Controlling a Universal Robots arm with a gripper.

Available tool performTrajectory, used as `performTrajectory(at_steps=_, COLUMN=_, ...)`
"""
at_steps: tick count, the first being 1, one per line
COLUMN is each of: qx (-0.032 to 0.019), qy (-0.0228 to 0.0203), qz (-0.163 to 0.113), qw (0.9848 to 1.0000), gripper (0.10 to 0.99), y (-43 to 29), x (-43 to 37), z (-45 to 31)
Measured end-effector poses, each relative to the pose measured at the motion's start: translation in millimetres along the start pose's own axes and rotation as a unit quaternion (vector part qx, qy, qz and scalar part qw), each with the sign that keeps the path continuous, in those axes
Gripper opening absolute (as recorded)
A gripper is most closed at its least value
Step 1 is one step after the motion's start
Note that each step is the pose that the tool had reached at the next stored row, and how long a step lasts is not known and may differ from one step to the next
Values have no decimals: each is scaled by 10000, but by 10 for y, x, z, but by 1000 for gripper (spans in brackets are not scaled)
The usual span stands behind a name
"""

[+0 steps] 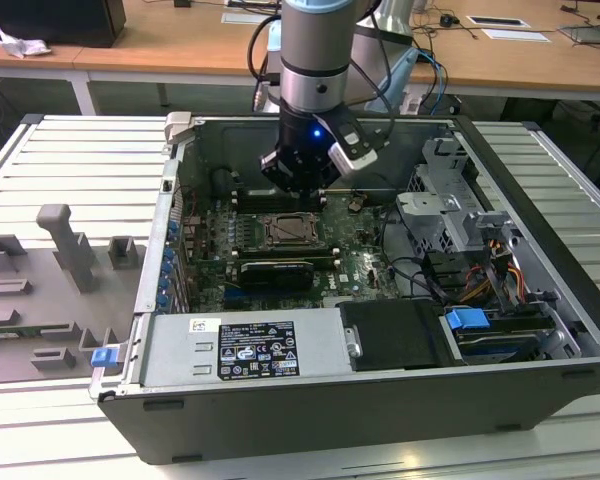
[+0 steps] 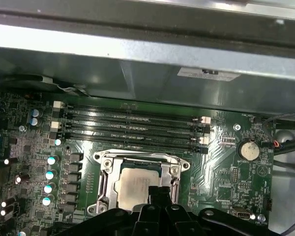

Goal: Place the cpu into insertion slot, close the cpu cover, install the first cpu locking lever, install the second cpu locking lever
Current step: 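Install the second cpu locking lever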

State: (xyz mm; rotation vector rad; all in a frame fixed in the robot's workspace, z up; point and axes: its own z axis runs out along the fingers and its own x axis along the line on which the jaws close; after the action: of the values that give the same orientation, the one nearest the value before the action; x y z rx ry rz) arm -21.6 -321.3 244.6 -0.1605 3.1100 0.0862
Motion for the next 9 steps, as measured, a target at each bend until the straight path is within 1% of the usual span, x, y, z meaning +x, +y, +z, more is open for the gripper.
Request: performTrajectory(at_steps=9, qx=0, qy=0, qz=0, qw=10000, gripper=106, y=-69, x=7, z=-4)
